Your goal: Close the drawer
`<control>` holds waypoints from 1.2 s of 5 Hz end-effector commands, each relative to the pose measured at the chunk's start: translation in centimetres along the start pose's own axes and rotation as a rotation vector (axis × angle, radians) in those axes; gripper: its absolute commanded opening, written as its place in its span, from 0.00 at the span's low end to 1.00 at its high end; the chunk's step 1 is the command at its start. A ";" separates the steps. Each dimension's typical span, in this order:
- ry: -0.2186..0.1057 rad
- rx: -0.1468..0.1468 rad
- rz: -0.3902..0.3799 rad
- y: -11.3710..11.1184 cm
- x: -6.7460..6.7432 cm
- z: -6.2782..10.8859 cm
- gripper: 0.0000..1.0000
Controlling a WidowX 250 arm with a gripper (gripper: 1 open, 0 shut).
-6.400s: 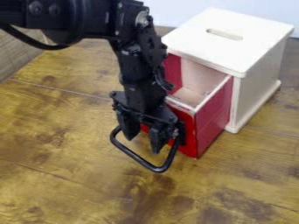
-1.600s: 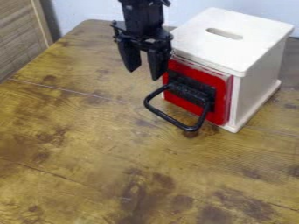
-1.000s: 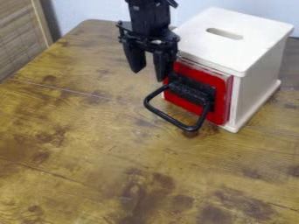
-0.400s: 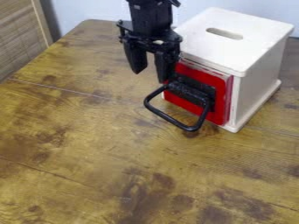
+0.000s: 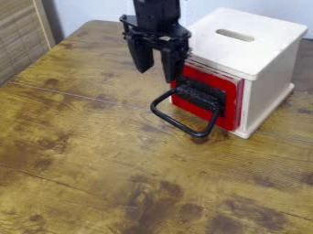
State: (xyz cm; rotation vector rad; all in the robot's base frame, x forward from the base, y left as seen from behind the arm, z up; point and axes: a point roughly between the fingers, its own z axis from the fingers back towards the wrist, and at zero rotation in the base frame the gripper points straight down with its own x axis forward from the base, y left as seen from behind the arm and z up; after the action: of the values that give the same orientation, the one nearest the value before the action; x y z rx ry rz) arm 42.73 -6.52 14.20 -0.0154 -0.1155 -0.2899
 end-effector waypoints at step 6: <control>-0.101 0.040 0.144 2.9 -1.6 4.2 1.00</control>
State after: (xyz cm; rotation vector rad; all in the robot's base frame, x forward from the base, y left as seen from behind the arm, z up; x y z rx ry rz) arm 41.74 -4.14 13.49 -0.0077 -0.0966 -0.1601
